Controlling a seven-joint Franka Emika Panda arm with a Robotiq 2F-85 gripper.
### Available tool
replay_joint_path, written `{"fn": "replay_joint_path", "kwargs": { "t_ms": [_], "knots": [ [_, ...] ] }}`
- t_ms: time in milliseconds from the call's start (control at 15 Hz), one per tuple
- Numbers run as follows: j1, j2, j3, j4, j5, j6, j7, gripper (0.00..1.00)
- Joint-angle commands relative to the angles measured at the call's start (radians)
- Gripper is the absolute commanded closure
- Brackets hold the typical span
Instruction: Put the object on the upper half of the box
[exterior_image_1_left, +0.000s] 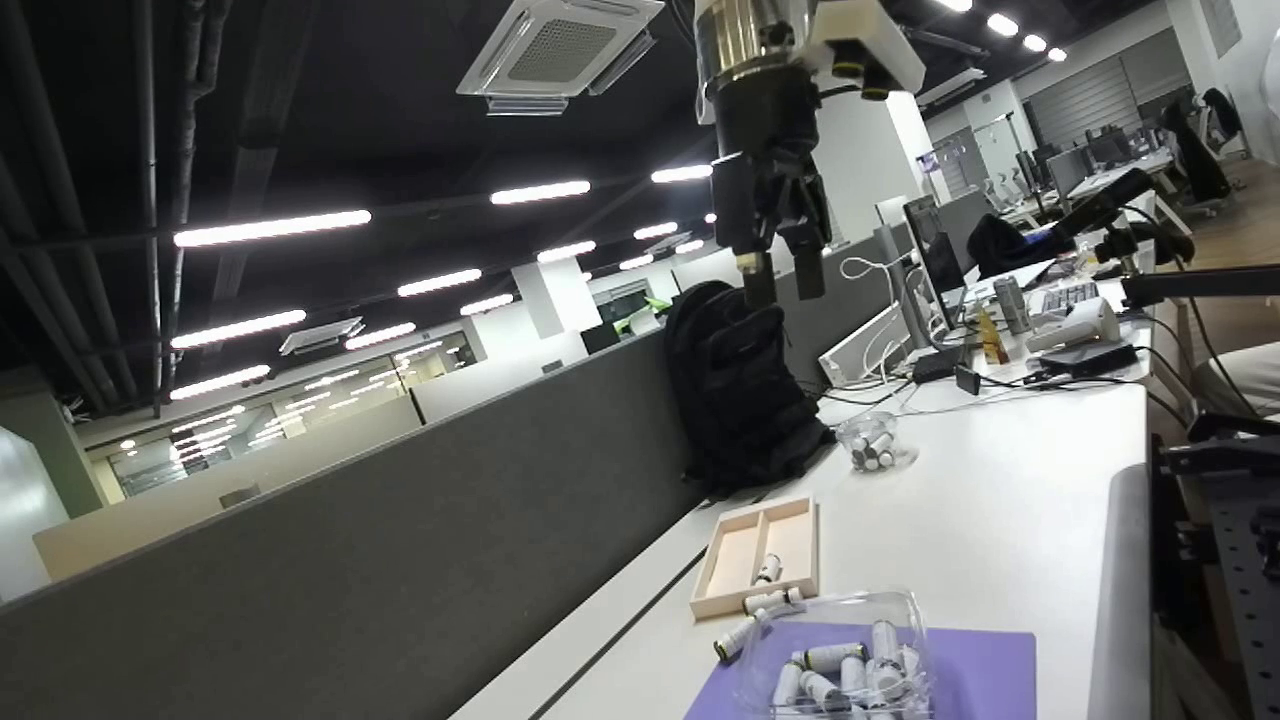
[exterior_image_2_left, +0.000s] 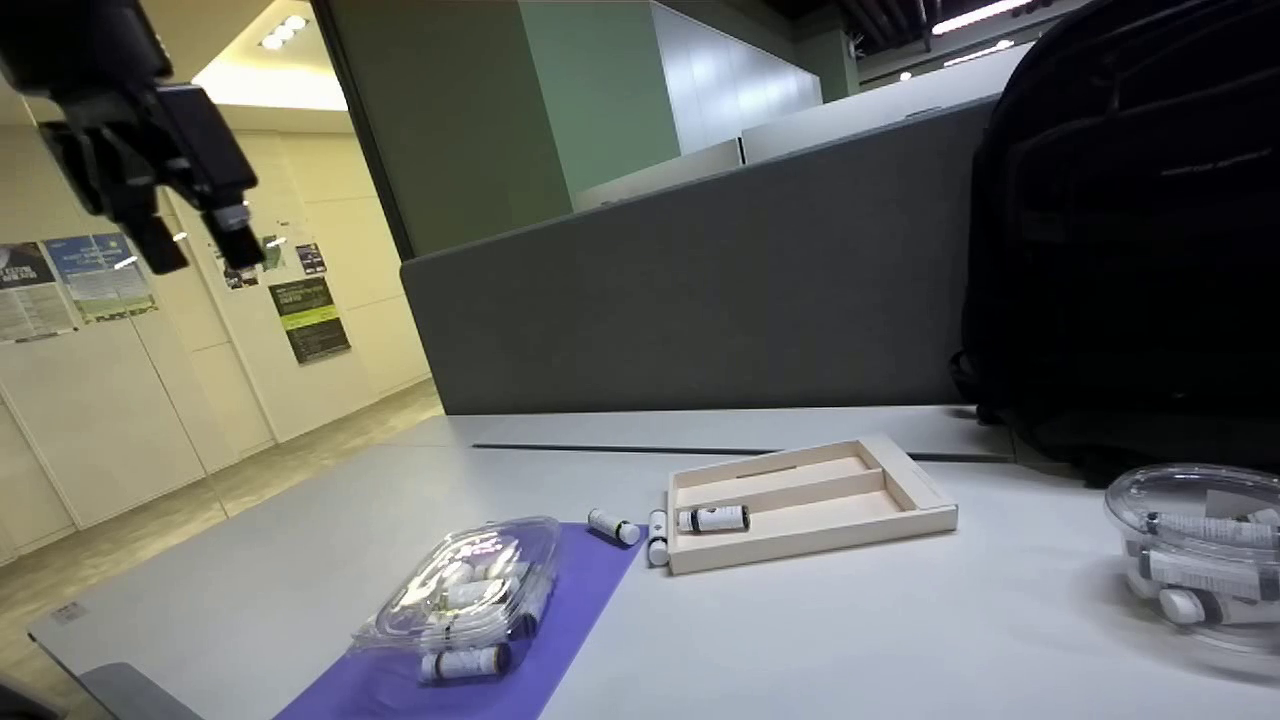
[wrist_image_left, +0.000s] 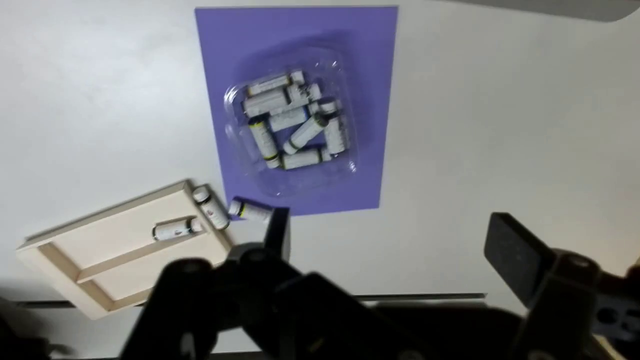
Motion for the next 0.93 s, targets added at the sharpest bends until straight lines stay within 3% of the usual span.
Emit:
{"fn": "replay_joint_path", "kwargs": {
  "t_ms": [0, 200, 467, 867],
  "knots": [
    [-0.071, 0.136, 0.023, -0.001, -0.108, 0.216, 0.003, 0.0],
    [-0.112, 0.312, 0.027, 0.034, -0.213, 0.375, 0.008, 0.0],
    [-0.112, 0.534, 0.008, 0.108, -0.27, 0.474, -0.018, 0.0],
    [-0.082, 0.799, -0.045, 0.3, -0.208, 0.492, -0.169, 0.0]
  ]
}}
